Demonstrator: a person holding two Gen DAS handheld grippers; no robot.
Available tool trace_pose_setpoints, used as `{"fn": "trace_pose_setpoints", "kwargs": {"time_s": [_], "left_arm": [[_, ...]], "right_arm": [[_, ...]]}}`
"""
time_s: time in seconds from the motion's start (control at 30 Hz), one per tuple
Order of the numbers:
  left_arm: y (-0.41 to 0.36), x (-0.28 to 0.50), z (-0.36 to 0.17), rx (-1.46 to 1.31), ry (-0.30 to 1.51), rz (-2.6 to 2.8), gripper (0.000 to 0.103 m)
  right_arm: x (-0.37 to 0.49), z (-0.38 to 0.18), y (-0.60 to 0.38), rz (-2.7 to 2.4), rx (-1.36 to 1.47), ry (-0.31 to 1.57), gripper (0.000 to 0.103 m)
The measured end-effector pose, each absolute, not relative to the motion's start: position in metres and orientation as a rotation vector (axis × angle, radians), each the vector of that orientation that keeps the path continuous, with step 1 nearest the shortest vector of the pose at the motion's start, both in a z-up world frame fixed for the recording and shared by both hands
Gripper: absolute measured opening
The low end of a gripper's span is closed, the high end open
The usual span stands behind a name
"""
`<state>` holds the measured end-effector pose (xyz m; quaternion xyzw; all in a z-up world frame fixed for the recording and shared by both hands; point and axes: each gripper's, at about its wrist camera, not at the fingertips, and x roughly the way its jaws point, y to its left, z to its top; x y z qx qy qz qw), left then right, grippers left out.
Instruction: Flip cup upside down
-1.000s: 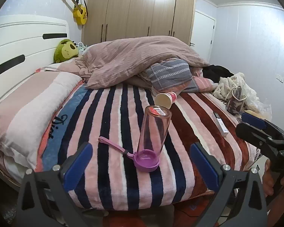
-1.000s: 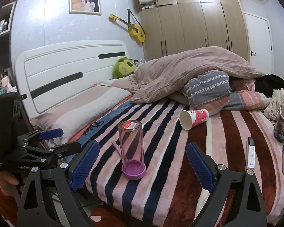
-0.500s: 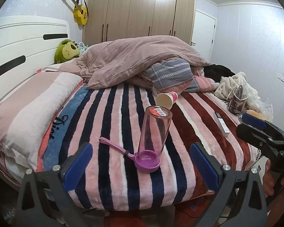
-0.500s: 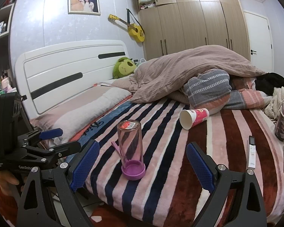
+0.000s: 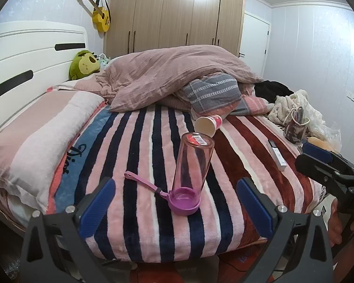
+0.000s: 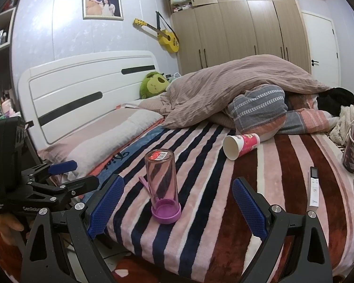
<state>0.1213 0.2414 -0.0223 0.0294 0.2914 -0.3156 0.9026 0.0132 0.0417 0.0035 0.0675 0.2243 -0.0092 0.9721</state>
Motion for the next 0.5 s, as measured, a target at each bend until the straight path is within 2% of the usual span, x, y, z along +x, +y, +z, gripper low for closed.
{"fn": "trace_pose_setpoints", "kwargs": {"time_s": [0.5], "left_arm": [[0.2451, 0.1219, -0.0207, 0.061, 0.599, -0.652, 0.102]], "right_arm": [[0.0127, 0.0031, 0.0412, -0.019, 0.140, 0.451, 0.093]]}}
